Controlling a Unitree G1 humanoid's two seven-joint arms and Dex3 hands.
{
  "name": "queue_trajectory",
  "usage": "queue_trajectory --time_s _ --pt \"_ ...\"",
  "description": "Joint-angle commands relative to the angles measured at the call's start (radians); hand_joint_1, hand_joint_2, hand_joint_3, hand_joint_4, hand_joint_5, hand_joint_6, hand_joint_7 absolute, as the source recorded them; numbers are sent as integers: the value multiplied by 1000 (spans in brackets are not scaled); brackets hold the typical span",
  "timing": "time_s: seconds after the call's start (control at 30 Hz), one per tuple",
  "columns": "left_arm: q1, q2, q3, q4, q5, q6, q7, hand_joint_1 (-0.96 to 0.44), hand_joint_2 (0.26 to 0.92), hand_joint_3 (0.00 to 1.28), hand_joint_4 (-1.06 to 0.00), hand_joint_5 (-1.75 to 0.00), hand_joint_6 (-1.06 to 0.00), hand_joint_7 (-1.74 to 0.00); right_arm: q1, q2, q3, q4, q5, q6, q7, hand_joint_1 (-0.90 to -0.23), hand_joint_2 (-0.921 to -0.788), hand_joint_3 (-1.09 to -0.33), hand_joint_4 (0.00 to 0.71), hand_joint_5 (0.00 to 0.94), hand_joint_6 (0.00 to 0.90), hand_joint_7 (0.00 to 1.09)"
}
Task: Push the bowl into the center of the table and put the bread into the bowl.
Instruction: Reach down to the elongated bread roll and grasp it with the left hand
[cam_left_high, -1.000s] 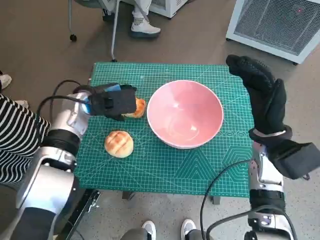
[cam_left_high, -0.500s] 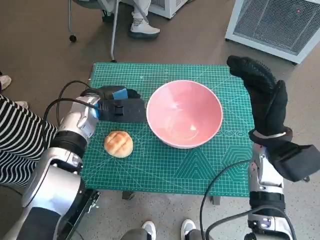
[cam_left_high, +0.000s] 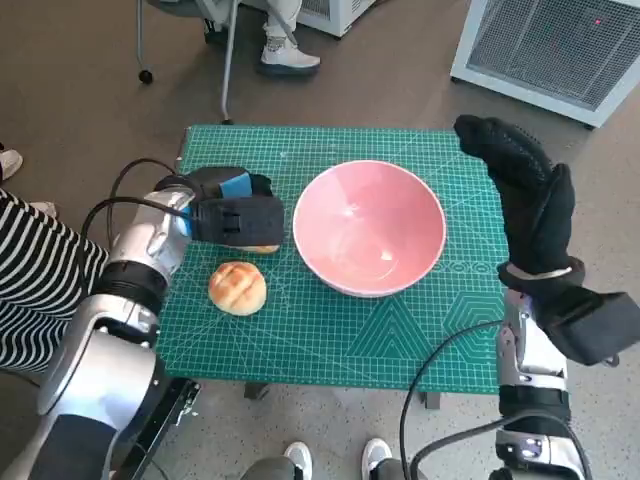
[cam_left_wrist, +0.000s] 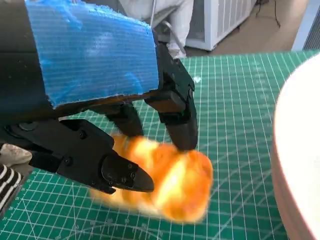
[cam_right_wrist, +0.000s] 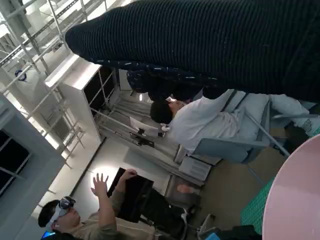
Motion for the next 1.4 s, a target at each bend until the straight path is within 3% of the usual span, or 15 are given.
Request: queue_trajectory --time_s 0.03,0.7,1.23,1.3,1.33,1.37,1.4 --pt "-37 42 28 -17 -23 -42 13 0 921 109 -685 -1198 -536 -1223 23 7 1 11 -3 8 -5 -780 -921 -697 213 0 73 532" --pt "-90 149 172 -218 -141 -206 -13 0 921 86 -695 -1164 -573 -1211 24 4 -1 14 12 10 8 -784 -921 -696 194 0 63 525" --pt "35 177 297 -609 -301 -219 -108 1 920 86 -706 -1181 -566 -1193 36 1 3 -9 9 16 5 -783 -921 -696 193 0 62 526" --pt "54 189 293 -642 -312 -177 -166 0 921 161 -619 -1251 -476 -1301 39 0 2 -12 10 16 6 -782 -921 -696 194 0 62 526" --pt "61 194 289 -658 -314 -154 -194 -41 847 161 -417 -1021 -322 -1098 40 -1 1 -13 10 16 6 -782 -921 -696 194 0 62 526" --pt "65 210 276 -692 -309 -96 -259 -55 819 164 -358 -910 -280 -1001 41 -1 1 -14 11 16 6 -782 -921 -696 194 0 62 526" --pt "68 222 268 -719 -305 -53 -305 -114 765 157 -229 -584 -179 -731 42 -2 0 -16 11 17 6 -782 -921 -695 194 0 62 526"
